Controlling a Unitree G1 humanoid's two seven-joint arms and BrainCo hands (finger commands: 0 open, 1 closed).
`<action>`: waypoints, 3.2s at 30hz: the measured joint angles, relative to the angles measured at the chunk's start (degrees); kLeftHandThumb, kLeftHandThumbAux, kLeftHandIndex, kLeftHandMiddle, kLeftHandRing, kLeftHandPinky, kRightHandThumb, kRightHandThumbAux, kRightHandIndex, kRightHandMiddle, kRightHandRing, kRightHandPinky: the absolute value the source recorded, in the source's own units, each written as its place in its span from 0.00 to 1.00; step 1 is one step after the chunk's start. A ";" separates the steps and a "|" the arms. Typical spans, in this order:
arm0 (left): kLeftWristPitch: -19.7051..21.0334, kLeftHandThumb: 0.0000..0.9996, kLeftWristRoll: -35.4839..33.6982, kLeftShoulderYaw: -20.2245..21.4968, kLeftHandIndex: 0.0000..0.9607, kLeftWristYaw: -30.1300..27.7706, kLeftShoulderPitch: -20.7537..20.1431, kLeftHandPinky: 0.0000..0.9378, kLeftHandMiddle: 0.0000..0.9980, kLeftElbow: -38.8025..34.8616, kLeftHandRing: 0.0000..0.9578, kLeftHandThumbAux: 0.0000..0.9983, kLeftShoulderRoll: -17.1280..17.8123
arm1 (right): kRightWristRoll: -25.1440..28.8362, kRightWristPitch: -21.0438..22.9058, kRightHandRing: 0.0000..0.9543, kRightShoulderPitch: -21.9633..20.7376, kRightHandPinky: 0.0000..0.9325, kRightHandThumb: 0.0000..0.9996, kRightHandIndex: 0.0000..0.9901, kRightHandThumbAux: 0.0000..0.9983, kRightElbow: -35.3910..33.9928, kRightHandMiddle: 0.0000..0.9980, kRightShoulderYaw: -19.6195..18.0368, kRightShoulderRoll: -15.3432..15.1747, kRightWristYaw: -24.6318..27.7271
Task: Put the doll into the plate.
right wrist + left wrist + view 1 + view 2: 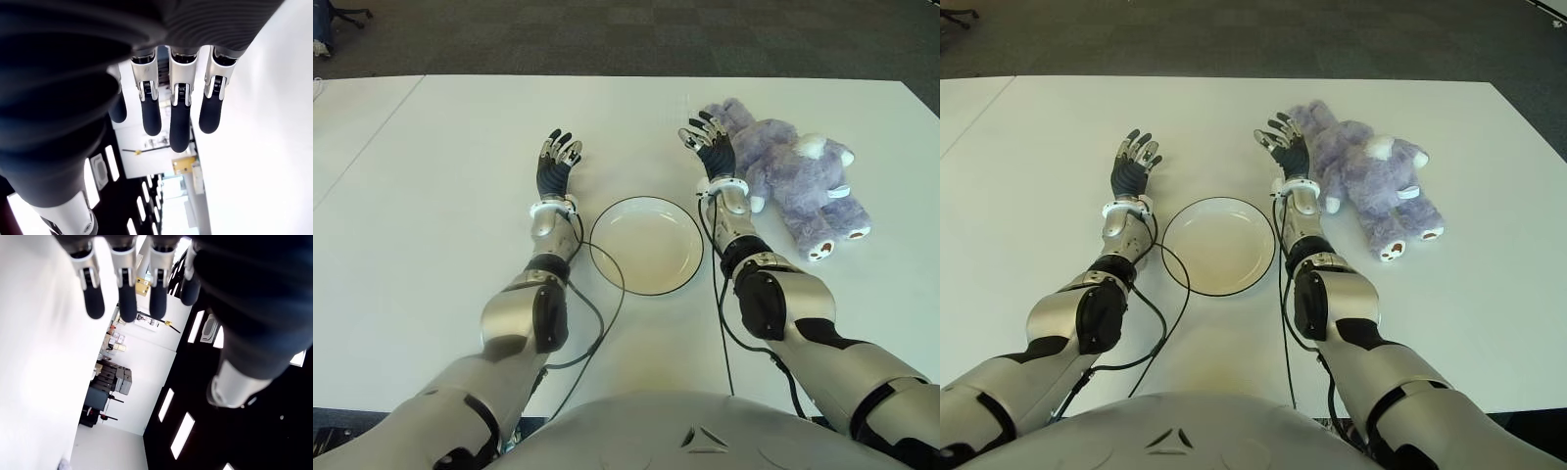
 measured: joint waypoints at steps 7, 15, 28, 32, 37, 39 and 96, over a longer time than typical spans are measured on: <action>-0.02 0.17 0.00 0.00 0.15 0.00 0.00 0.25 0.19 0.00 0.20 0.74 0.00 | -0.02 -0.01 0.29 -2.12 0.32 0.29 0.16 0.82 -0.02 0.26 0.40 -0.93 0.19; -0.04 0.17 0.02 -0.03 0.14 0.00 0.00 0.26 0.19 0.01 0.21 0.74 -0.01 | -0.45 0.00 0.29 -3.73 0.32 0.33 0.18 0.84 -0.02 0.26 1.30 -1.82 0.16; -0.07 0.15 0.01 -0.02 0.15 0.00 0.00 0.26 0.21 0.01 0.22 0.73 -0.15 | -0.54 -0.02 0.28 -6.72 0.29 0.34 0.18 0.85 -0.37 0.27 2.45 -5.72 2.21; -0.08 0.15 -0.01 0.02 0.16 0.00 -0.01 0.26 0.21 0.02 0.22 0.73 -0.21 | 0.31 -0.25 0.27 -8.08 0.28 0.39 0.19 0.87 -1.09 0.27 2.10 -7.44 3.99; -0.08 0.16 -0.03 0.06 0.16 0.00 -0.01 0.26 0.21 0.02 0.22 0.73 -0.32 | 1.37 -0.86 0.25 -9.71 0.23 0.40 0.18 0.87 -2.68 0.25 1.76 -8.98 5.56; -0.08 0.15 -0.05 0.07 0.15 0.00 -0.01 0.27 0.21 0.01 0.23 0.73 -0.42 | 1.39 -1.09 0.23 -10.28 0.23 0.35 0.16 0.84 -3.36 0.23 1.79 -9.52 5.91; -4.01 0.17 0.06 -0.11 0.13 1.50 0.11 0.26 0.18 0.18 0.20 0.71 -3.21 | -19.03 -2.38 0.01 -9.92 0.01 0.00 0.08 0.58 -25.63 0.05 18.72 -38.20 12.70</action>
